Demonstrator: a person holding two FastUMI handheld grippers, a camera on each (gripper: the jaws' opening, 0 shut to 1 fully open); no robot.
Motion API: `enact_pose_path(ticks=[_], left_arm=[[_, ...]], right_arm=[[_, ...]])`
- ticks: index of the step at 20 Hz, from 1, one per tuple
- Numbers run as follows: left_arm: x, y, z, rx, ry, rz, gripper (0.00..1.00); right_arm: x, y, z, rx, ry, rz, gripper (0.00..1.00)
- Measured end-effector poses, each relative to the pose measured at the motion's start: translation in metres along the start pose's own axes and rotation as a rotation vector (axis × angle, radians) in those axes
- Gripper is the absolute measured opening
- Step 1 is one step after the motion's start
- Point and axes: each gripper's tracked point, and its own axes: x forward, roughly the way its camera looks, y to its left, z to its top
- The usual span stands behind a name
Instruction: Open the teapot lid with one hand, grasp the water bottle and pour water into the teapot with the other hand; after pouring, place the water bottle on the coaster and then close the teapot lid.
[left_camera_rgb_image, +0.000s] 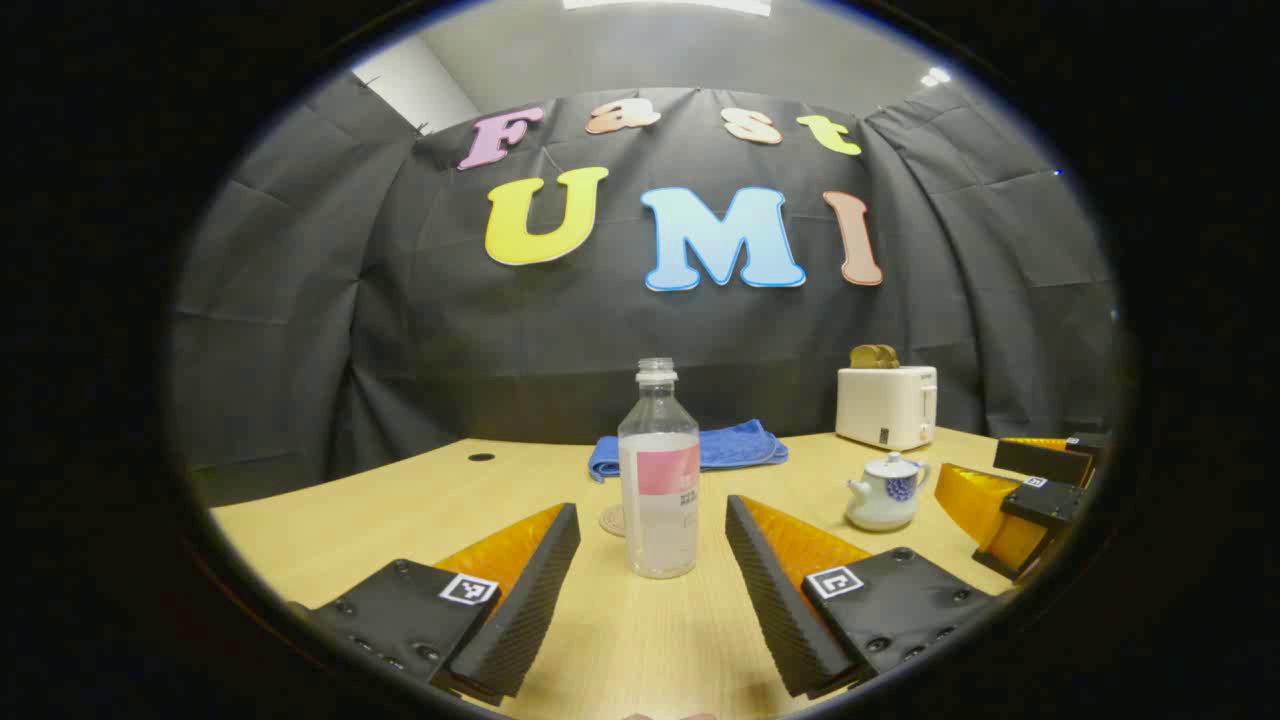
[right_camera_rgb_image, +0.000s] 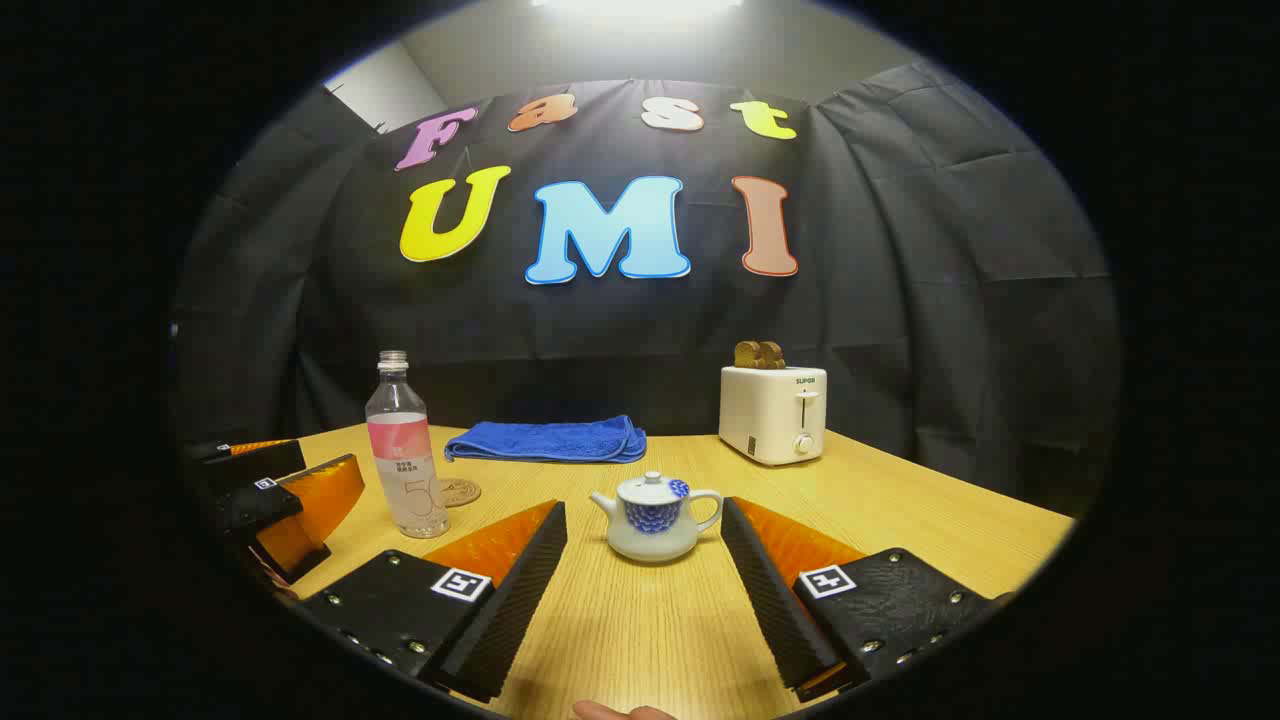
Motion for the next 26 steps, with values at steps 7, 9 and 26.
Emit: enact_pose_path(ticks=[7,9,26], left_arm=[[0.0,0.0,0.001,0.001,-0.002,0.0,1.0],[0.001,0.0,0.0,0.001,-0.002,0.0,1.0],[0.01,-0.012,0.002,0.001,-0.004,-0.03,1.0]], right_arm=[[0.0,0.0,0.0,0.001,-0.001,-0.003,0.96],[0.001,-0.001,0.0,0.0,-0.001,-0.006,0.96],[0.005,-0.004,0.001,0.002,-0.001,-0.007,0.96]])
